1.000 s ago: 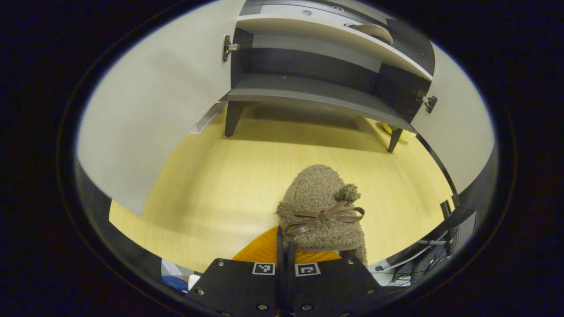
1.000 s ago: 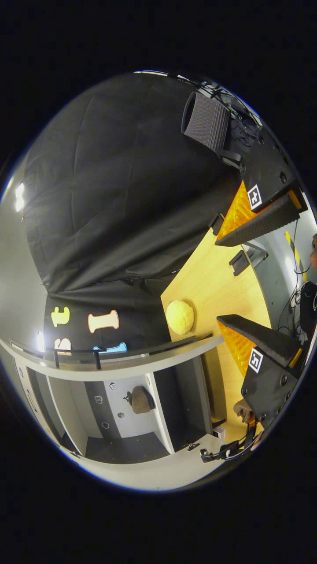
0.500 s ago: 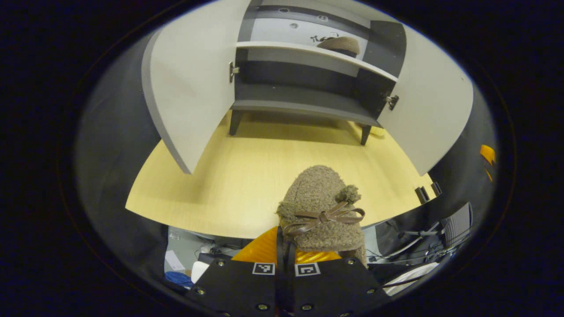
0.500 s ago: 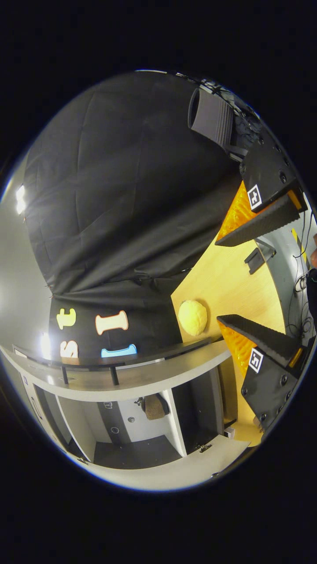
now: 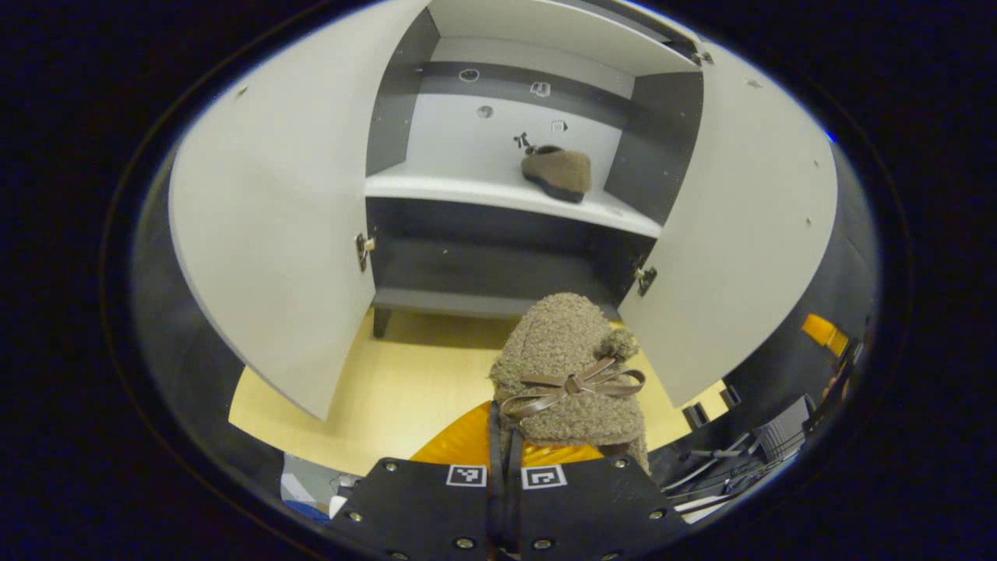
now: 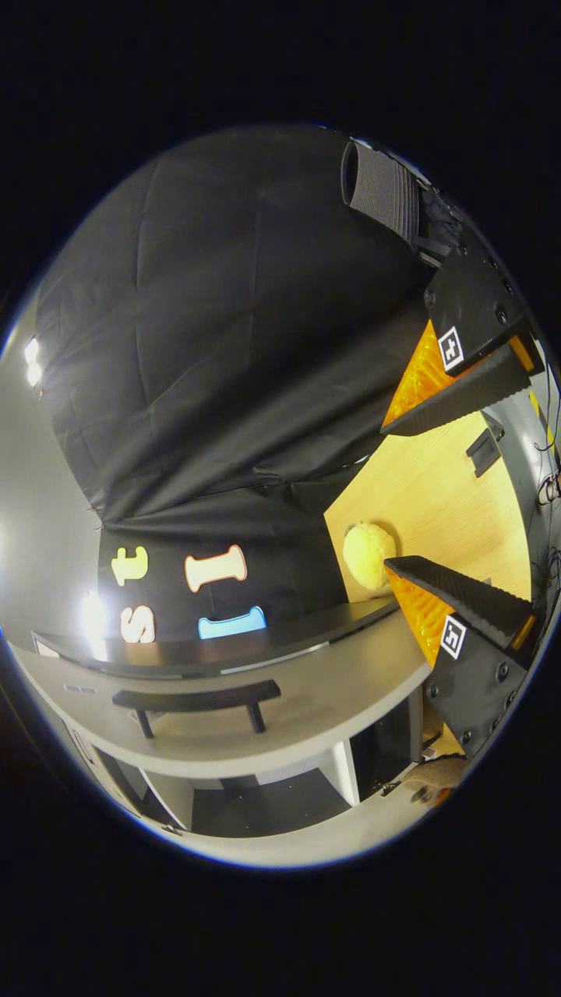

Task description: Grab one shoe with the right hand and put it into the shoe cabinet, grab the other shoe with the left hand and put it into the shoe cabinet; then close the right door with the right hand and the left door with the left hand.

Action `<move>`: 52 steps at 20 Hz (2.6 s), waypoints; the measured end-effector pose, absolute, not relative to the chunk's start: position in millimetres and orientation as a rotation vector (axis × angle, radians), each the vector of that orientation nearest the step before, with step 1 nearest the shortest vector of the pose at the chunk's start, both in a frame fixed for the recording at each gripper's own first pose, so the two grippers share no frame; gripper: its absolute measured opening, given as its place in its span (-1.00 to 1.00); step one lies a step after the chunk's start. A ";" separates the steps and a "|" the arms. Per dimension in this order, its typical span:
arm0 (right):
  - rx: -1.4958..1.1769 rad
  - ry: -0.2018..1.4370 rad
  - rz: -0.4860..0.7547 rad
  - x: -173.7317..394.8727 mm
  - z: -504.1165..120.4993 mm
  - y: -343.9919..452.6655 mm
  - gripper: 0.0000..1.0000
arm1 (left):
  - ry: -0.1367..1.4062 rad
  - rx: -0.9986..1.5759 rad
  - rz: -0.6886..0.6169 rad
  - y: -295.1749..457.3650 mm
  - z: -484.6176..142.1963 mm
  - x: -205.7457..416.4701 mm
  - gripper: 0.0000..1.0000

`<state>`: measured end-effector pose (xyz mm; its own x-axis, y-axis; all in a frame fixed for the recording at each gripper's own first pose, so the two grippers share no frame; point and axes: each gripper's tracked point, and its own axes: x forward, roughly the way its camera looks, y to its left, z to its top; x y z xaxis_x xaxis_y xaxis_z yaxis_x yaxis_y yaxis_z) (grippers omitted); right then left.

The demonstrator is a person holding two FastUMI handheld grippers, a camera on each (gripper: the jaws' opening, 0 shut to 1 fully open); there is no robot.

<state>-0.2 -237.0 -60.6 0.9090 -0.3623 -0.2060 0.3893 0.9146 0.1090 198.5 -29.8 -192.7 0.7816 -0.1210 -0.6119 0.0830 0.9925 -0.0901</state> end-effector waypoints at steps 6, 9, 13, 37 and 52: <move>0.180 0.127 -0.407 12.5 -54.7 -257.4 0.96 | 0.561 -0.034 -0.014 -13.7 -136.4 284.7 -0.97; 0.221 0.126 -0.404 13.2 -59.5 -254.3 0.86 | 0.496 -0.062 0.003 -7.4 -108.8 325.5 -0.97; 0.254 0.137 -0.417 13.7 -69.0 -258.6 0.96 | 0.406 -0.044 0.039 5.3 -87.7 372.1 -0.97; 0.253 0.109 -0.394 83.5 -62.9 -299.6 0.95 | 0.417 0.021 0.041 9.3 -109.9 522.7 -0.93; 0.194 0.065 -0.458 55.7 -40.9 -285.7 0.96 | 0.159 0.126 -0.026 -5.3 -24.9 392.1 1.00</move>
